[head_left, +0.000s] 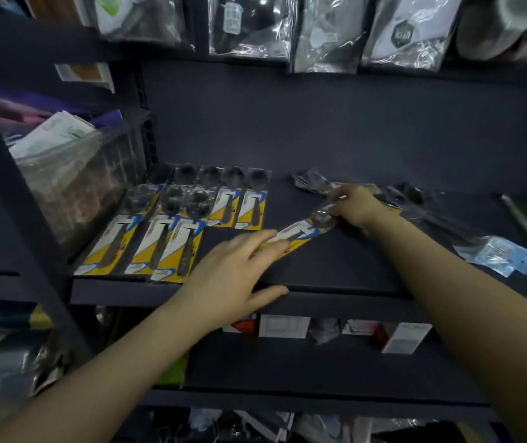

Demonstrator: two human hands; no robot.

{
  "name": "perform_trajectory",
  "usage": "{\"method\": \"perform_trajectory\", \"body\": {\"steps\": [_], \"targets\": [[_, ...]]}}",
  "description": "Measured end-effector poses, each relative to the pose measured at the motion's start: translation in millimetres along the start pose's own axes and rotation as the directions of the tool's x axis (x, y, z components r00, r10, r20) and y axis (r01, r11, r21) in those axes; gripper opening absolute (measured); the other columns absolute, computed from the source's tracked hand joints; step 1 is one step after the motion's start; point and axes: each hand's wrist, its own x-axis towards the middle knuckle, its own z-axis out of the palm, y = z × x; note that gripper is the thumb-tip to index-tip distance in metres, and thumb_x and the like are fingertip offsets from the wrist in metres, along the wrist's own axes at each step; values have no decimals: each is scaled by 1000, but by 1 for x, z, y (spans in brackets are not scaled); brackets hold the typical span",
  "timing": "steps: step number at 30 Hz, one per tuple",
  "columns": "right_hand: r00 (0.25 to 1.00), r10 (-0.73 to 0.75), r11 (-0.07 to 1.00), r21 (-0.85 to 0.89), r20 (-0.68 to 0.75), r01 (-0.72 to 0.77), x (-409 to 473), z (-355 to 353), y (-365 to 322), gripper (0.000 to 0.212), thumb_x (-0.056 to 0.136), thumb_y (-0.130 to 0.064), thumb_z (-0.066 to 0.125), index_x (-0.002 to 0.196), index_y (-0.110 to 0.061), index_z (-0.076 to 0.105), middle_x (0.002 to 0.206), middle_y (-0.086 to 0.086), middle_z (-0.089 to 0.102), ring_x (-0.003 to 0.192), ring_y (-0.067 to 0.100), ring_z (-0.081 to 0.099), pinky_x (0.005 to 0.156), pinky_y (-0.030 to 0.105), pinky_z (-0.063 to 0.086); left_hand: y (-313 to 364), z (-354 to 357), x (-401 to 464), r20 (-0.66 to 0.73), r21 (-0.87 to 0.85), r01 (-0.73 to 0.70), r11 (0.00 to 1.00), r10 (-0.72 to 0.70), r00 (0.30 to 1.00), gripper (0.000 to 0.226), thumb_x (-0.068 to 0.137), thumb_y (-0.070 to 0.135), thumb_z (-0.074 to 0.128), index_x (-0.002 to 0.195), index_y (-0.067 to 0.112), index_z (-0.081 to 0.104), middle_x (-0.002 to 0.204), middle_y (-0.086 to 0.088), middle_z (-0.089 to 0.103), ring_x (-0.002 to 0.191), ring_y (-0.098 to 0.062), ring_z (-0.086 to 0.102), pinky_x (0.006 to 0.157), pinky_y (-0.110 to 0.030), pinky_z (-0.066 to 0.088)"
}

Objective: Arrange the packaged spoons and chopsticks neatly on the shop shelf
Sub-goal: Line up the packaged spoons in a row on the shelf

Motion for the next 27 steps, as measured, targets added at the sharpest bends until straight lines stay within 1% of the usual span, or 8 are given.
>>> {"method": "perform_trajectory", "body": {"steps": [5, 8, 10, 13, 16, 21, 24, 27], "targets": [[979, -192, 820, 558, 66, 123, -5, 1, -31, 21, 88, 4, 50, 81, -13, 59, 69, 6, 55, 46, 5, 48, 41, 14, 37, -3, 9, 19, -47, -195, 269, 943, -283, 958, 65, 85, 53, 44, 142, 27, 25, 148, 7, 30, 132, -10, 28, 102, -23, 28], [939, -331, 733, 651, 88, 197, -7, 7, -59, 20, 89, 2, 51, 78, -13, 59, 67, 6, 55, 45, 6, 46, 41, 15, 36, 3, 2, 15, -3, -514, 372, 772, -436, 900, 48, 86, 39, 55, 130, 41, 37, 120, 7, 57, 95, 0, 49, 75, -7, 39], [916, -380, 724, 658, 130, 207, -6, 17, -74, 19, 88, 1, 52, 77, -13, 59, 65, 5, 55, 42, 2, 47, 40, 14, 37, 6, -4, 7, -44, -564, 391, 727, -500, 865, 28, 88, 33, 53, 112, 46, 46, 91, 0, 68, 70, -13, 58, 65, -24, 49], [897, -410, 849, 429, 167, 309, 0, 48, -87, 18, 85, -2, 59, 74, -16, 56, 65, 2, 55, 51, 7, 50, 49, 17, 41, 4, -12, -9, -158, -363, 444, 819, -523, 837, 15, 87, 33, 53, 101, 36, 54, 65, 7, 59, 60, -6, 56, 50, -19, 42], [868, -445, 895, 152, 220, 420, 6, 83, -96, 9, 83, -7, 64, 81, -13, 58, 69, 2, 57, 64, 14, 53, 67, 29, 47, -4, -18, -19, -186, -128, 556, 821, -570, 800, 23, 86, 38, 52, 106, 28, 58, 91, 3, 65, 81, -18, 61, 60, -27, 43], [859, -447, 870, -100, 250, 482, 17, 112, -104, 9, 85, -12, 62, 91, -8, 66, 97, 10, 69, 90, 21, 61, 72, 23, 42, -15, -15, -27, -81, 230, 540, 810, -537, 839, 40, 84, 49, 48, 110, 21, 62, 98, -7, 60, 96, -30, 56, 79, -36, 43], [848, -467, 827, -217, 251, 519, 15, 120, -102, 18, 85, -12, 57, 99, -6, 66, 106, 14, 67, 99, 27, 61, 76, 27, 43, -20, -18, -34, -51, 204, 405, 891, -403, 914, 52, 82, 57, 35, 98, 19, 67, 99, -5, 59, 94, -26, 56, 78, -35, 44], [776, -602, 718, -297, 188, 629, 4, 117, -95, 31, 88, -19, 53, 116, -7, 60, 123, 14, 57, 115, 31, 51, 95, 35, 43, -39, -25, -47, 112, -7, 296, 955, -294, 949, 67, 81, 63, 25, 128, 24, 51, 135, 0, 46, 125, -19, 42, 102, -31, 33]]}}
